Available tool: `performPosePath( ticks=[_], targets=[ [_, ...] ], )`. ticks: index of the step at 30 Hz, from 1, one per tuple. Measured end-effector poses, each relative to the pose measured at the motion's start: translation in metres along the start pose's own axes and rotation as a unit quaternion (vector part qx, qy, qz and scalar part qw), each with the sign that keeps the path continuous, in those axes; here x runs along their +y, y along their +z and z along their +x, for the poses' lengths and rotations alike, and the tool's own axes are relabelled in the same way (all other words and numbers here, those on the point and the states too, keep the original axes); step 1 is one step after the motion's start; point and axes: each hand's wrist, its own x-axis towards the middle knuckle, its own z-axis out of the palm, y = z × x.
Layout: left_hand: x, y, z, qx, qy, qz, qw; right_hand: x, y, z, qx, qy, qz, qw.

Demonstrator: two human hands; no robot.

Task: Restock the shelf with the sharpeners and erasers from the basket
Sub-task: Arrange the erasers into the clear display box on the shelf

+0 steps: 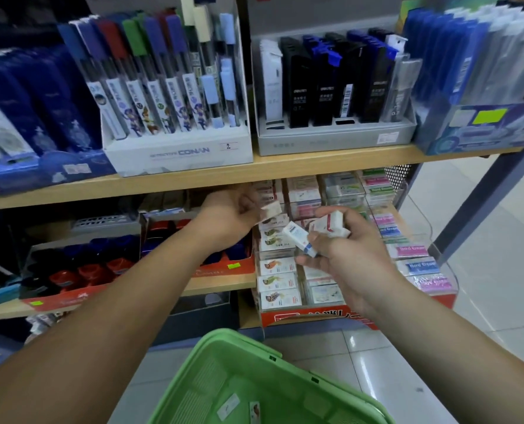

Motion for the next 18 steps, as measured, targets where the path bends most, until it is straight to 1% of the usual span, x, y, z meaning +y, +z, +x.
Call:
performPosePath(
  ticks=[2,5,7,9,13,15,16,17,18],
  targets=[
    [0.001,0.004,0.006,-0.004,0.016,0.011,1.0,0.0,-0.002,0.002,0.026,-0.006,-0.004,1.0],
    [0.002,0.011,0.009,-0.014,0.039,0.057,0.998,0.0,-0.008,0.005,0.063,-0.017,-0.006,0.998],
    [-0.002,0.012,0.01,-0.022,0.031,0.042,0.998,0.001,-0.012,0.006,0.077,-0.02,-0.005,0.997],
    [-0.004,0.012,0.011,-0.037,0.029,0.041,0.998,0.0,-0.014,0.005,0.077,-0.022,-0.009,0.997],
    [-0.001,0.013,0.009,-0.092,0.046,0.142,0.985,0.001,-0.012,0.002,0.061,-0.028,-0.017,0.998],
    [-0.001,0.013,0.006,-0.103,0.06,0.189,0.975,0.001,-0.012,0.001,0.044,-0.029,-0.017,0.998],
    [-0.001,0.013,0.005,-0.086,0.078,0.205,0.972,0.001,-0.011,0.001,0.032,-0.028,-0.017,0.999],
    [0.001,0.013,0.004,-0.053,0.096,0.206,0.972,0.0,-0.011,-0.001,0.018,-0.028,-0.017,0.999],
    [0.005,0.013,0.001,-0.012,0.112,0.179,0.977,-0.001,-0.011,-0.002,0.007,-0.027,-0.017,0.999]
  ],
)
